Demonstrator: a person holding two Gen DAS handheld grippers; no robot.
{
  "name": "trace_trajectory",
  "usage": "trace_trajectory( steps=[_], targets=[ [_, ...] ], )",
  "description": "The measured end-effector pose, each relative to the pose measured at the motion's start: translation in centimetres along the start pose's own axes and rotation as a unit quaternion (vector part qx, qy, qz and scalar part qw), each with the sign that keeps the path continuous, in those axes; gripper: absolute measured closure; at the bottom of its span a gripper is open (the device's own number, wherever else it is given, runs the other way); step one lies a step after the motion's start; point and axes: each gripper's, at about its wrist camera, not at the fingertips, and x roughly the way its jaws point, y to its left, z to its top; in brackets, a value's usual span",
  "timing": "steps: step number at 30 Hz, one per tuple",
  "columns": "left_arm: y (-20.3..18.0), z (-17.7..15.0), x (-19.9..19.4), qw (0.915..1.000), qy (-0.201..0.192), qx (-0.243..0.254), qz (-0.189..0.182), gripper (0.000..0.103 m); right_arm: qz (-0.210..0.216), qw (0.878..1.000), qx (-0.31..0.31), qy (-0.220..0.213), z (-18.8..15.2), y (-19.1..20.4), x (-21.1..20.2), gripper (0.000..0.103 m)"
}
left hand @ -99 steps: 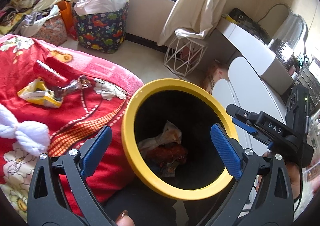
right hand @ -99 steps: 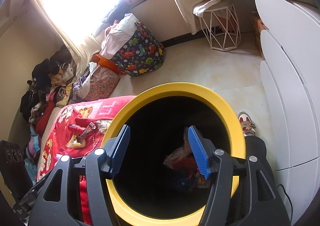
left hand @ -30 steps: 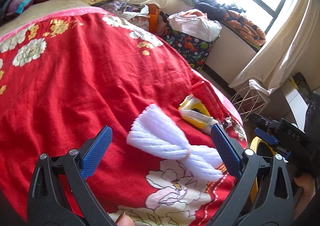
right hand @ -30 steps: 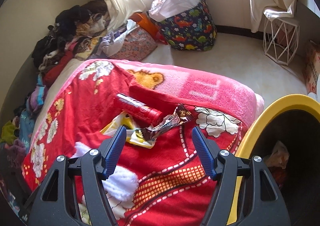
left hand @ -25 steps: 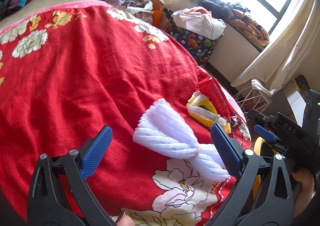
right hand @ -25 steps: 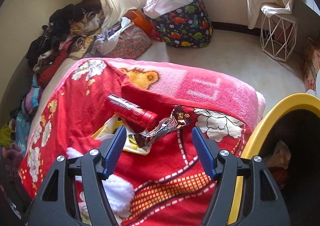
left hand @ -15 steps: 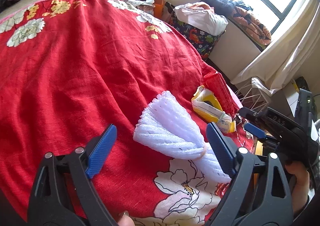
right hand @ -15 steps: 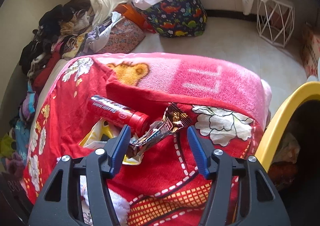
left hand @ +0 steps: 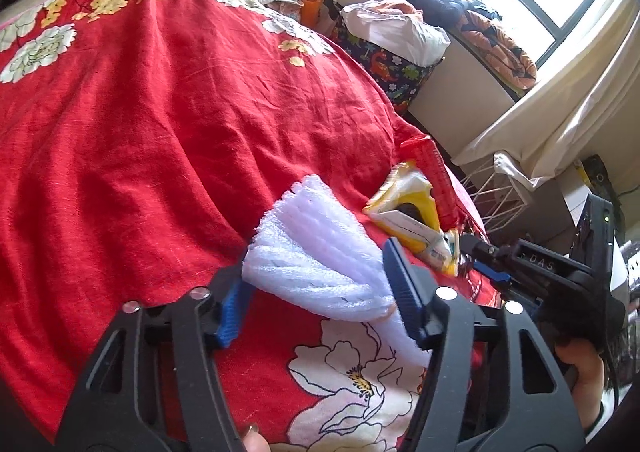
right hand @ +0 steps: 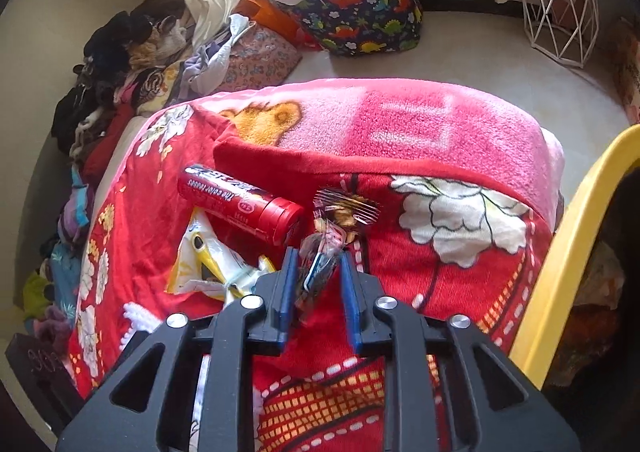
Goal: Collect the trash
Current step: 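Grasp the silver wrapper with the right tool while the left grasps the white mesh sleeve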
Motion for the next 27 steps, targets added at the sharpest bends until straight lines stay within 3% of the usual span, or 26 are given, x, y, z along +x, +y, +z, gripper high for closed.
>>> trace_trajectory(
  steps=[10, 18, 27],
  targets=[
    [-0.9, -0.3, -0.1, 0.9998, 0.006, -0.001, -0.017, 0.080, 0.008, 1.000, -0.014, -0.003, -2.2, -0.3, -2.5, 0.085],
    [-2.1, -0.3, -1.1, 0.9992, -0.003, 0.021, -0.033, 0.089, 0.015, 0.999, -0.026, -0.015, -3.2, 0.0, -4.8, 0.085],
    [-3.8, -0.4, -2.7, 0.9980, -0.017, 0.043, -0.044, 0.090, 0.027, 0.999, -0.032, -0.030, -4.1, 0.2, -7.5, 0.085]
  ],
)
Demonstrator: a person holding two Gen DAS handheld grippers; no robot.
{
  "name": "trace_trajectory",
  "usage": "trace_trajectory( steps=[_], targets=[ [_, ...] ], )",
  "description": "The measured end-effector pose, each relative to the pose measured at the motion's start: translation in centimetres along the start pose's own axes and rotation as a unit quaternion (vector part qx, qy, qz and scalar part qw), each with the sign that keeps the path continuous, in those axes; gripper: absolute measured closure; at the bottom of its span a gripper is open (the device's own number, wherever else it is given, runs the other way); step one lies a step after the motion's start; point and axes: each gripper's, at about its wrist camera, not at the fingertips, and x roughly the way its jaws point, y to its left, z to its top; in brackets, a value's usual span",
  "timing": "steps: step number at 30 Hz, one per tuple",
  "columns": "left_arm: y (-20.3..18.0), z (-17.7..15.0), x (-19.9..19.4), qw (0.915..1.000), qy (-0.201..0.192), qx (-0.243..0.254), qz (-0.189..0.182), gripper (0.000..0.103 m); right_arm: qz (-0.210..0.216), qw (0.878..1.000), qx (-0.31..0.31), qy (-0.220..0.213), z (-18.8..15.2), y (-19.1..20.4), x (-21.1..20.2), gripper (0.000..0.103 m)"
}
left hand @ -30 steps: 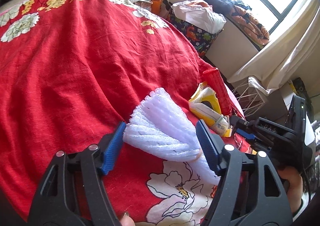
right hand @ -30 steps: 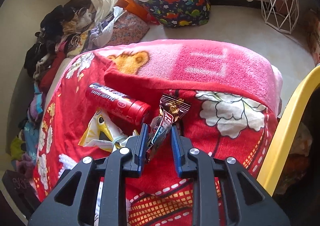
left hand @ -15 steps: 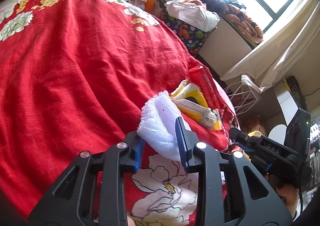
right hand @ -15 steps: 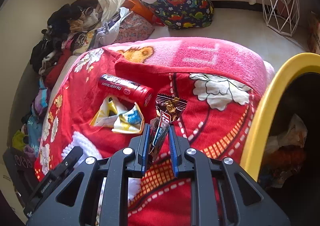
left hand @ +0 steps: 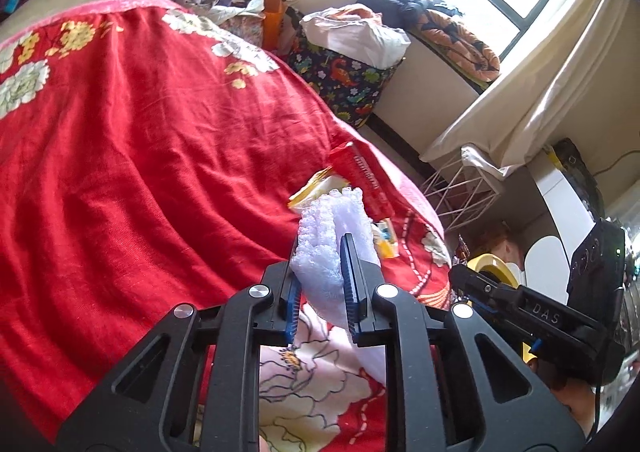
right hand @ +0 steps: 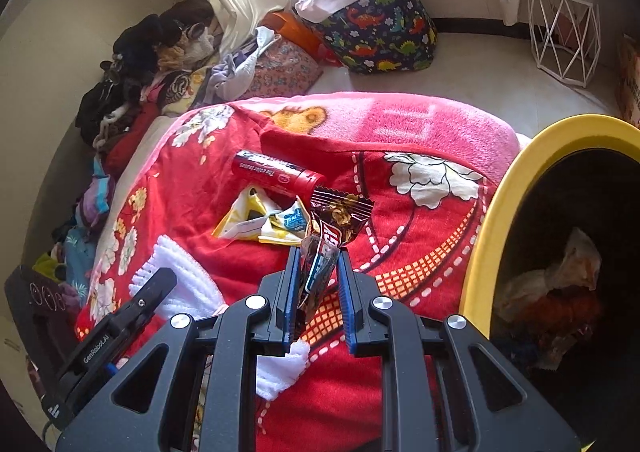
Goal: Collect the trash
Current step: 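Grasp the silver wrapper with the right tool while the left grasps the white mesh sleeve, then carry the silver wrapper and white mesh sleeve over the yellow bin with both tools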
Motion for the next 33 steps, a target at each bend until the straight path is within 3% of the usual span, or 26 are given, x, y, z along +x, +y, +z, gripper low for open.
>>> trace_trajectory(
  steps=[12, 33],
  targets=[
    [-3.0, 0.2, -1.5, 0.9993, -0.014, 0.027, -0.021, 0.091, 0.008, 1.000, 0.001, -0.018, -0.6, -0.4, -3.3, 0.085],
    [-8.5, -0.3, -1.7, 0.9964, -0.017, 0.069, -0.047, 0.091, -0.002, 0.998, 0.036, -0.059, -0.9, -4.7, -8.2, 0.085]
  ],
)
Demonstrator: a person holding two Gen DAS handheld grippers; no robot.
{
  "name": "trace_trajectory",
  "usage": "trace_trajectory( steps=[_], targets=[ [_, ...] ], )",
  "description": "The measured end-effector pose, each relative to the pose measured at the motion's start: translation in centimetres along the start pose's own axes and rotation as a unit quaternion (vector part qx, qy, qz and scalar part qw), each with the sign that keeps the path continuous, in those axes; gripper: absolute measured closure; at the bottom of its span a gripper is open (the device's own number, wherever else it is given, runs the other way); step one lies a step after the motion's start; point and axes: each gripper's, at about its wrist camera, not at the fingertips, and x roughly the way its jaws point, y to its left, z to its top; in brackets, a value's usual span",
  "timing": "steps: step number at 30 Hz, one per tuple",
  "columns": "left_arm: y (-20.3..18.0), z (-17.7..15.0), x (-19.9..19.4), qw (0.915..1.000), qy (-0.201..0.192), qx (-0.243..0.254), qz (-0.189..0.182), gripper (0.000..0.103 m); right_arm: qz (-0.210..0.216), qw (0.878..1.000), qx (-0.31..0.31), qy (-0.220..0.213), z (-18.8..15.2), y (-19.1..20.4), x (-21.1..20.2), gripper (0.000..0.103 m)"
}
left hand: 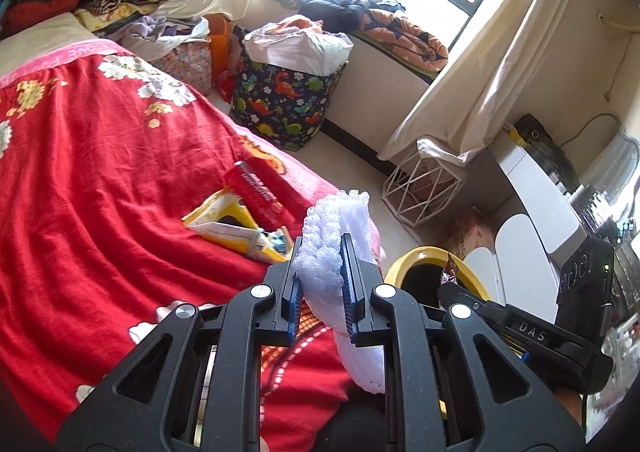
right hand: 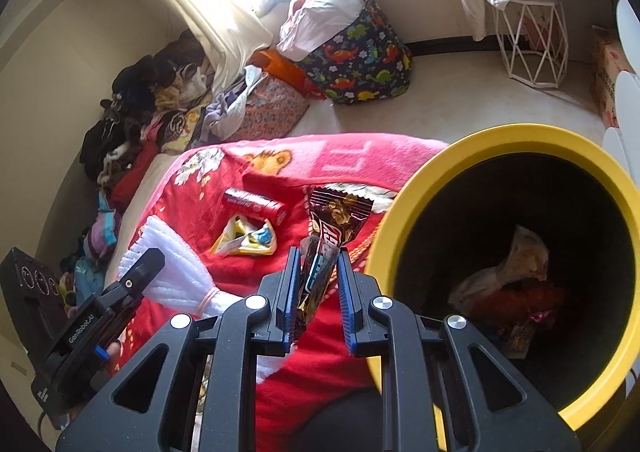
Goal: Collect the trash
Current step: 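Carry the silver wrapper and white mesh sleeve over the yellow bin with both tools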
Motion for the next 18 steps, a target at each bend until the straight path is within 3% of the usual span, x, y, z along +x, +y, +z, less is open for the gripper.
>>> trace_trajectory(
  steps=[18],
  targets=[
    [-5.7, -0.9, 1.9, 0.9983, 0.017, 0.048, -0.028, 0.091, -0.034, 0.998, 0.050, -0.032, 0.2, -6.5, -3.8, 0.085]
  ],
)
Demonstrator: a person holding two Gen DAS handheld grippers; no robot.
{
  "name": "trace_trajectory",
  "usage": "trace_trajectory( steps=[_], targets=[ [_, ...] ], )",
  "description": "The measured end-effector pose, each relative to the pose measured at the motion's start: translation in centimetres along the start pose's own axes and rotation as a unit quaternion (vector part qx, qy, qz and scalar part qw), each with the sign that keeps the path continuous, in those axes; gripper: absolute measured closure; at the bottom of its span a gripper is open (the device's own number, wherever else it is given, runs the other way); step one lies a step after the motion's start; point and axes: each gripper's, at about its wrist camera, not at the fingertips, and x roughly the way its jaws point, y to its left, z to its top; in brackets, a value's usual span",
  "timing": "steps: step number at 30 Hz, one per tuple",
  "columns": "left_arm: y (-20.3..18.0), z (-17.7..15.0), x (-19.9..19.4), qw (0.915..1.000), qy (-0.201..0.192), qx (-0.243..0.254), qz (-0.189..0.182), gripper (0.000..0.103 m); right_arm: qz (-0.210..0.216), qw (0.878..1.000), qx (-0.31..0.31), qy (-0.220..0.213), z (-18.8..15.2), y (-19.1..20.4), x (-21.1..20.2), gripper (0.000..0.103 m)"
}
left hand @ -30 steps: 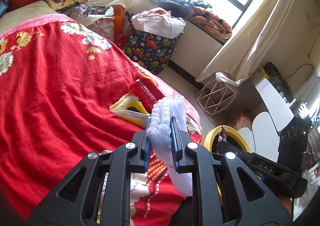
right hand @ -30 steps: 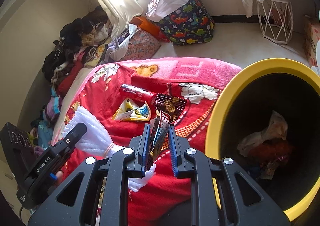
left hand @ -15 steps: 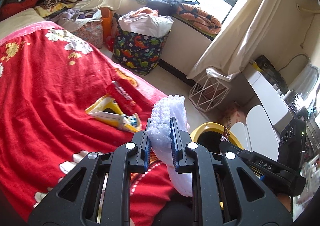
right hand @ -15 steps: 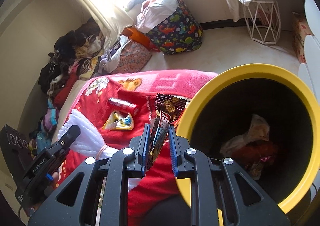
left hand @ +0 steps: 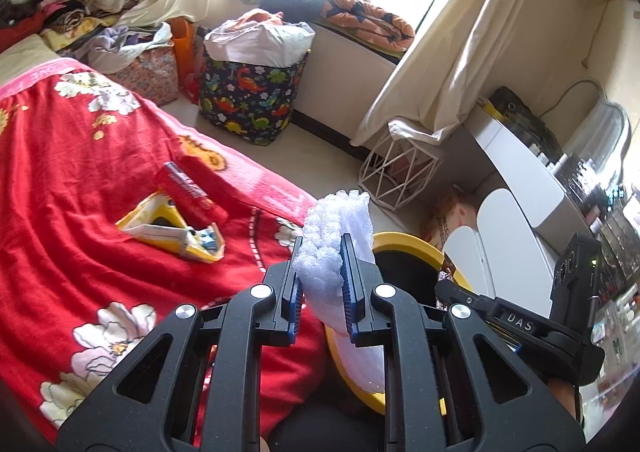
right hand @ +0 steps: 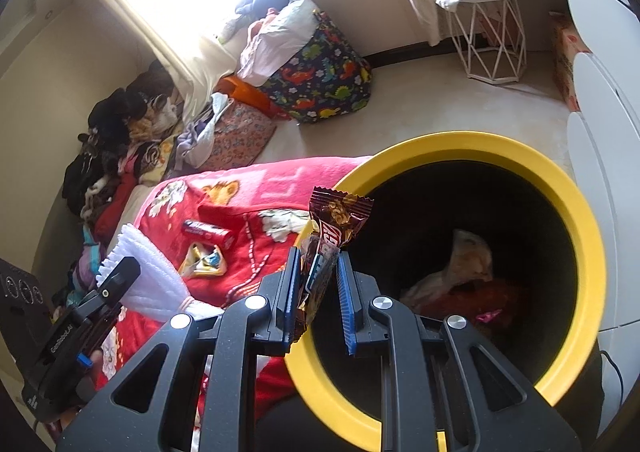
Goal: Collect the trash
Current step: 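Carry the silver wrapper and white mesh sleeve over the yellow bin with both tools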
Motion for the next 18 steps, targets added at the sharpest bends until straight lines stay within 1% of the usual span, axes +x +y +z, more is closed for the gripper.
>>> trace_trajectory(
  steps=[9, 18],
  targets=[
    [-2.2, -0.4, 1.0, 0.9997, 0.010, 0.019, -0.012, 0.091, -0.017, 1.000, 0.017, -0.010, 0.3, -2.4, -1.0, 0.085],
    [-4.1, -1.1, 2.2, 0.9988, 0.022, 0.038, -0.021, 0.091, -0.032, 0.999, 0.040, -0.012, 0.0, -4.9, -1.7, 0.085]
  ],
)
